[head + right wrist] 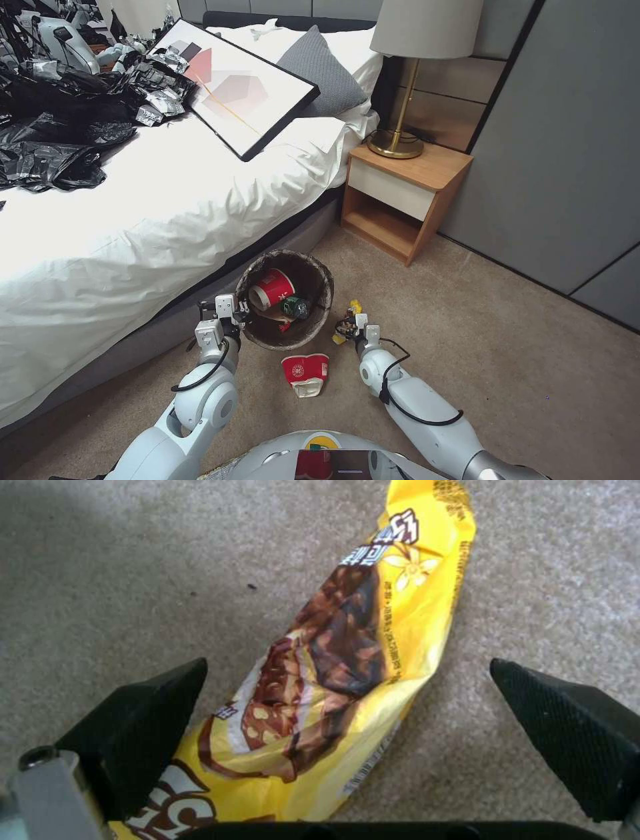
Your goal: Pick up the trash bin, then pick up the garbage from the floor and place it into the trash bin.
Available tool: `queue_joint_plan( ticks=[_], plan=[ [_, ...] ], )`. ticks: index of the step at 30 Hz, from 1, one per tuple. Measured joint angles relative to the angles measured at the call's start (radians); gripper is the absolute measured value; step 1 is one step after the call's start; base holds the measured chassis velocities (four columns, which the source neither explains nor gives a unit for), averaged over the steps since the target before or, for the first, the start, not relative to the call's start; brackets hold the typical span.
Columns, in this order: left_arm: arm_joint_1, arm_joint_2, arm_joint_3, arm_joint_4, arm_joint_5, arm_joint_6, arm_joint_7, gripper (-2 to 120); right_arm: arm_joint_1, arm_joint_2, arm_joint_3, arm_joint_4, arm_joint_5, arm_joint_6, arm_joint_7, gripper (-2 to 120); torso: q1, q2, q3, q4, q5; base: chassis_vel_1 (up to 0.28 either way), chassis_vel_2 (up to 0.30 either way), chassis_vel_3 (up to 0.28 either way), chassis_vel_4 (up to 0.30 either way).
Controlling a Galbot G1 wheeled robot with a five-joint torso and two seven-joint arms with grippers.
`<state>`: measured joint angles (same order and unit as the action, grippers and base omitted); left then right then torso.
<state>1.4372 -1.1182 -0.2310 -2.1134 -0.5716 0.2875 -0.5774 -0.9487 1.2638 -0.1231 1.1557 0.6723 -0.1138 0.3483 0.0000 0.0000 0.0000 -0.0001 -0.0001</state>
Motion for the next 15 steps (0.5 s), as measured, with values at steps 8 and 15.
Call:
queue_joint_plan(
  ticks=[8, 15],
  plan=[
    [0.000, 0.001, -0.002, -0.002, -0.001, 0.000, -0.001, 0, 0.001, 0.004, -0.001, -0.007, 0.000, 0.000, -0.005, 89, 0.000, 0.000, 0.000, 0.0001, 0.0000, 0.000, 0.000, 0.000, 0.000],
    [0.000, 0.001, -0.003, -0.002, -0.001, -0.001, -0.001, 0, 0.002, 0.012, -0.002, -0.023, -0.018, 0.009, -0.027, 61, 0.000, 0.000, 0.000, 0.0000, 0.0000, 0.000, 0.000, 0.000, 0.000]
  ],
)
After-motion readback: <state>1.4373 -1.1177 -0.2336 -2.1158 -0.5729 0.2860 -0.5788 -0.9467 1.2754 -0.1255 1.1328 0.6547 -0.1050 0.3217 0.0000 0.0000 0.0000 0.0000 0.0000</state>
